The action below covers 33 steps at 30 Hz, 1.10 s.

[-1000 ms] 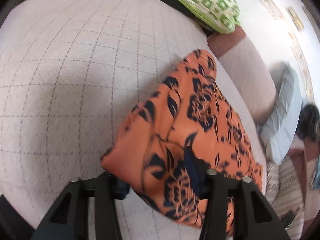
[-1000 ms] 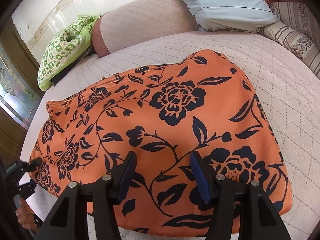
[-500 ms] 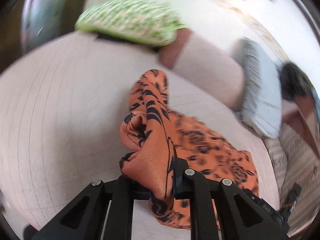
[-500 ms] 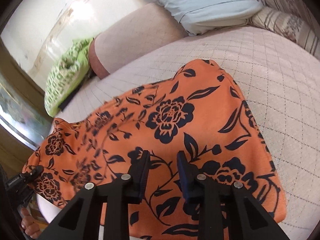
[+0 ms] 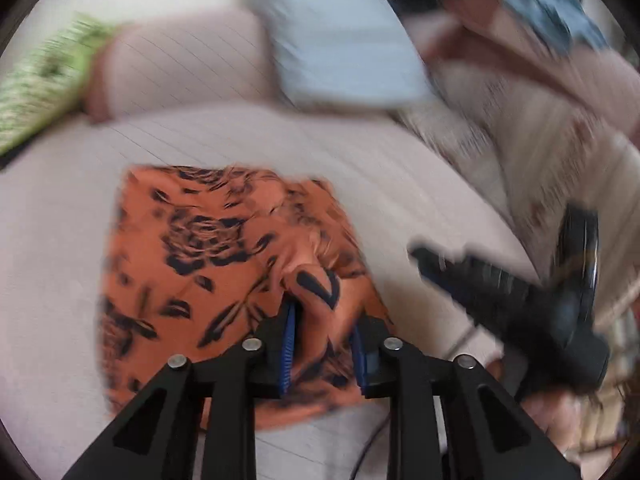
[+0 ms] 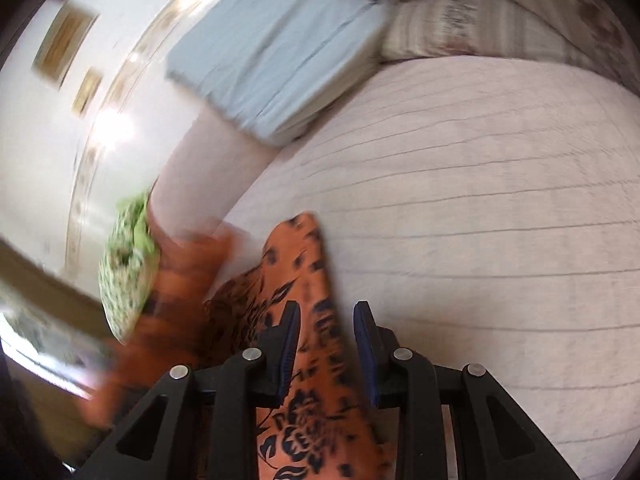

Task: Fold small clothes

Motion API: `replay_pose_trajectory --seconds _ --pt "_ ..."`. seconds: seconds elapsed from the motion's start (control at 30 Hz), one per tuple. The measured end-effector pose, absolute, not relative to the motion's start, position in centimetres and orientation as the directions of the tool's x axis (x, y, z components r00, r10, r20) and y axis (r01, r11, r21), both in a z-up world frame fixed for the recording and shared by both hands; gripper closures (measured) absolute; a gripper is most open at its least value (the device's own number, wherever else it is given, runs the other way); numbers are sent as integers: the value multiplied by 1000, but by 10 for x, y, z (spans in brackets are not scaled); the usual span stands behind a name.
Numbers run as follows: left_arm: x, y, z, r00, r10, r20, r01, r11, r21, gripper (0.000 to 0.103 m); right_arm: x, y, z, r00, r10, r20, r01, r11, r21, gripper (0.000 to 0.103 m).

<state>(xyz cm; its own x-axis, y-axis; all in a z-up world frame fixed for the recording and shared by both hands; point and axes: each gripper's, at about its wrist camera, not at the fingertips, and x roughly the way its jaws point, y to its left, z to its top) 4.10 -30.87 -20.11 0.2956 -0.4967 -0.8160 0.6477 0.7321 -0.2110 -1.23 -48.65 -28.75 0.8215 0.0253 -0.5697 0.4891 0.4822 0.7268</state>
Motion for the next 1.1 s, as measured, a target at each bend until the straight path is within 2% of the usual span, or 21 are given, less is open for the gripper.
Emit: replay_pose_trajectory --seconds 0.03,0.1,0.17,0.23,0.27,0.3,0.33,0.37,0.47,0.53,0.63,0.67,0.7,0.73,0.77,0.97,1.03,1.1 --pt "37 -306 -204 289 -489 -823 657 726 -201 76 -17 -493 -290 824 26 -566 494 456 740 72" --pt "37 -290 -198 305 -515 -801 675 710 -199 67 -25 -503 -295 836 44 -548 486 407 774 71" --pt "39 -266 -186 363 -525 -770 665 725 -181 46 -21 -507 -297 844 84 -529 460 394 796 71" --pt "43 -238 -174 460 -503 -732 623 770 -137 39 -14 -503 -294 863 148 -482 393 402 827 70" --pt "47 -226 -172 487 -490 -723 608 785 -122 39 -8 -499 -291 871 178 -458 358 411 839 70" --pt "51 -215 -172 500 -470 -727 594 798 -108 39 -2 -492 -288 877 223 -426 308 420 854 60" --pt "55 -208 -176 508 -440 -740 579 811 -85 39 3 -487 -286 876 259 -407 277 421 864 35" --pt "60 -205 -182 513 -401 -759 564 824 -55 39 7 -481 -285 874 292 -389 249 417 874 30" --pt "71 -193 -212 486 -292 -824 513 858 -1 39 27 -461 -285 837 340 -430 251 460 852 30" --pt "77 -186 -231 444 -265 -856 489 872 -16 39 43 -448 -294 792 352 -499 303 484 821 30" --pt "81 -186 -251 396 -246 -885 476 879 -31 39 64 -432 -304 750 375 -545 330 502 799 30" --pt "81 -186 -252 390 -248 -887 475 879 -37 39 68 -427 -304 746 368 -555 326 525 786 33" --pt "83 -184 -252 391 -250 -886 475 879 -38 39 72 -421 -299 749 333 -573 322 573 754 57" --pt "82 -185 -248 396 -256 -882 481 876 -38 39 74 -416 -293 749 267 -606 335 637 694 76" --pt "81 -185 -244 404 -261 -877 487 873 -35 39 75 -412 -287 751 214 -625 342 683 646 76" --pt "72 -201 -236 405 -301 -863 537 842 -42 38 37 -423 -250 851 76 -519 302 738 604 79" --pt "67 -213 -249 390 -274 -879 561 828 -9 38 27 -430 -253 841 60 -537 319 747 584 79" --pt "66 -222 -267 370 -208 -906 573 818 46 36 35 -441 -278 776 151 -613 353 701 620 75"
